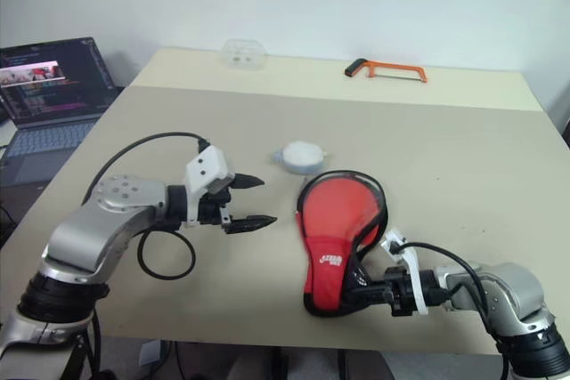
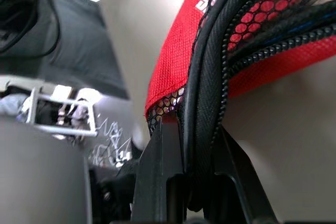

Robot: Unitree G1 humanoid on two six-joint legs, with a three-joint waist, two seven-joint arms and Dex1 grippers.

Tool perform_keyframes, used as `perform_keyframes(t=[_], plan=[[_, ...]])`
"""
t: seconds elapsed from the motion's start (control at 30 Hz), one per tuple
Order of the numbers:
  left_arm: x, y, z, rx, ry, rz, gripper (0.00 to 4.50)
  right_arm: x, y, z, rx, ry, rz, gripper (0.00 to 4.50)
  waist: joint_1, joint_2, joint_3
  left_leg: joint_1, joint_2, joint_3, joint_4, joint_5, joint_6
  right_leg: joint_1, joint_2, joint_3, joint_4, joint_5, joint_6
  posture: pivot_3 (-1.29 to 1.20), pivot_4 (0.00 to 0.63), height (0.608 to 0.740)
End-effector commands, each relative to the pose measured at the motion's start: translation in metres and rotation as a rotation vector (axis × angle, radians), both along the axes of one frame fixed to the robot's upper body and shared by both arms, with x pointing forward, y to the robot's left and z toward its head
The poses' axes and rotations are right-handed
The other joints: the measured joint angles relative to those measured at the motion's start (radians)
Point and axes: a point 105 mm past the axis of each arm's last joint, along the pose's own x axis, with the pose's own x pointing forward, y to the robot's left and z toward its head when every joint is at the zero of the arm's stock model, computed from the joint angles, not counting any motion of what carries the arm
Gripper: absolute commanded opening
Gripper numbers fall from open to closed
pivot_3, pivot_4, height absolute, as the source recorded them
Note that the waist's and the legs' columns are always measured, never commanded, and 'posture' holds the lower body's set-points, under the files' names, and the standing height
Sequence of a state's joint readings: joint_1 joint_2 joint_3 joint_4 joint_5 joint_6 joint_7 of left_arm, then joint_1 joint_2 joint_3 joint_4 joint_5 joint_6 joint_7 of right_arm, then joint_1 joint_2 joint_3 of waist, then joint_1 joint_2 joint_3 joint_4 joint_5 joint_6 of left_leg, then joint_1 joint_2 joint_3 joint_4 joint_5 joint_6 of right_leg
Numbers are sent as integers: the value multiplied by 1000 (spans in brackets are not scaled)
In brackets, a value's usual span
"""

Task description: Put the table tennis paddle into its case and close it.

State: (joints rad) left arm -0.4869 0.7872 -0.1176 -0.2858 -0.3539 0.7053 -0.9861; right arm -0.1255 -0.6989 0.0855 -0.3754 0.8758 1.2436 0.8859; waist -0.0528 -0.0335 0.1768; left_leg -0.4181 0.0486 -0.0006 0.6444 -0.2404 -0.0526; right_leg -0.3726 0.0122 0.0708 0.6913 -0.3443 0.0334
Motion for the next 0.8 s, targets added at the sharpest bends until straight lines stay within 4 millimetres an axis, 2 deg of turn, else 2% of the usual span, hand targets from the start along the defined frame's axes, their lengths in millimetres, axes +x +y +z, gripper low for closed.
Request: perform_keyframes(t=[0.03, 0.17, 0.37, 0.53, 0.73, 0.8], plan=[[-4, -3, 11, 4, -43, -25, 4500, -21, 8, -9, 23, 62, 90, 0, 0, 0, 0, 0, 0, 0, 0, 0, 0, 0, 0, 0, 1, 0, 0, 0, 150, 740], [-4, -3, 11, 4, -42, -22, 4500, -21, 7, -14, 6, 57, 99, 0, 2, -1, 0, 0, 0, -1, 1, 0, 0, 0, 0, 0, 2, 0, 0, 0, 150, 740], [-1, -2, 13, 5, -47, -14, 4500, -29, 7, -9, 30, 76, 143, 0, 5, -1, -1, 1, 0, -1, 1, 0, 0, 0, 0, -1, 3, 0, 0, 0, 150, 740], [1, -3, 13, 3, -52, -10, 4500, -27, 7, -12, 16, 64, 127, 0, 12, -1, -1, 1, 0, -1, 1, 0, 0, 0, 0, -1, 3, 0, 0, 0, 150, 740], [5, -1, 15, 1, -65, 4, 4500, -20, 2, -4, 15, -14, 129, 0, 14, -1, -1, 1, 0, -1, 2, 0, 0, 0, 0, -1, 5, 0, 0, 0, 150, 740], [6, 0, 14, 1, -67, 8, 4500, -18, -1, -1, 10, -29, 121, 733, 15, -1, -1, 1, 0, -1, 2, 0, 0, 0, 0, -1, 5, 0, 0, 0, 150, 740]])
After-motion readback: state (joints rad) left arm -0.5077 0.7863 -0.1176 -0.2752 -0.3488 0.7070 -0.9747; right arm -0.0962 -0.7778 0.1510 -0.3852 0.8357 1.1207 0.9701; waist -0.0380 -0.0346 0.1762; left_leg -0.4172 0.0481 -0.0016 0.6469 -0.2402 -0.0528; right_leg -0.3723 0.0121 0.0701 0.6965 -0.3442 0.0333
